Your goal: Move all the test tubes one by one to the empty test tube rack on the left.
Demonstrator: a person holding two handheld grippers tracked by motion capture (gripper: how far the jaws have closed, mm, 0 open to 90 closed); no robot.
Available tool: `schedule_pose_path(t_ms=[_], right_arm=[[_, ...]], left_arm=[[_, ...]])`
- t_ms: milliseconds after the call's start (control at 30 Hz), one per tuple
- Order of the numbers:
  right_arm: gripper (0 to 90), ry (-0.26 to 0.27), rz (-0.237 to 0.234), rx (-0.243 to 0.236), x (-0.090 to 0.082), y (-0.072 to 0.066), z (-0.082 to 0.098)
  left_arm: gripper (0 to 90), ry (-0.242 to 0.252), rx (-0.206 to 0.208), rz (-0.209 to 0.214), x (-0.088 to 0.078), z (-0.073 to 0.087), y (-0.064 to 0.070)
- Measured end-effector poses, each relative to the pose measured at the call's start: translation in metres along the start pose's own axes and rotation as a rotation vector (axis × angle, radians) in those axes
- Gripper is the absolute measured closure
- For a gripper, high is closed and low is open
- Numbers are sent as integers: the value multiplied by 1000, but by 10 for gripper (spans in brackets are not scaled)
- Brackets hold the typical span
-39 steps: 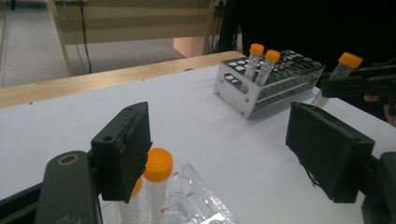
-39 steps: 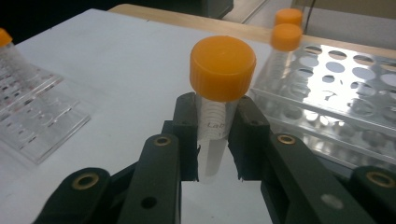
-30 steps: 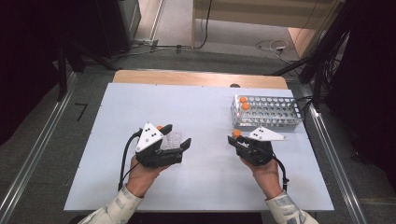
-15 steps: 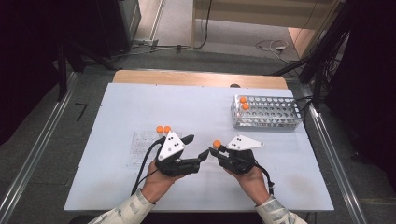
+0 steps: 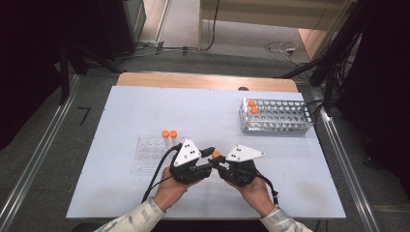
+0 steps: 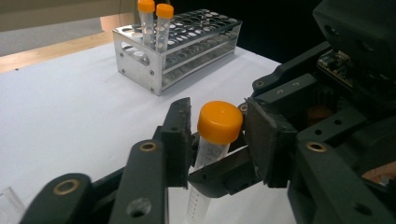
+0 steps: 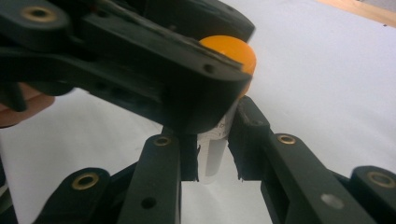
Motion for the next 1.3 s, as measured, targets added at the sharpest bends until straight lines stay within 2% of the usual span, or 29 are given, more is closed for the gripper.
schedule_pose_path(t_ms=[100,533,567,733,867,1033,1300], right_arm=[[715,-2,-3,-2,0,-2,0],[711,2,-13,4,0,-1,0],[696,6,-17,3,0,-1,0],[416,18,-56,-2,-2,-1,-1],[310,17,-77,10,-4,1,-1],[252,-2,-87,13,-6,5,2],[238,-4,-56,43,-12,17,9]], left_arm=[[675,1,6,-1,0,0,0],[696,4,10,-5,-1,0,0],[696,6,6,-3,-2,-1,0],[696,20,-4,6,-8,-4,-1],[696,29,-36,25,-16,-9,-5],[696,36,-65,13,-32,-16,-14],[696,54,-87,-17,-69,-22,-31]])
Point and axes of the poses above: each handheld gripper's, and its own axes: x roughly forward along the jaws, z roughly out of its underside, y roughly to its right, the point moved 1 cm from there along x, roughly forward along the jaws, and after that the axes turned 3 degrees about -y, right-handed, at the moved point
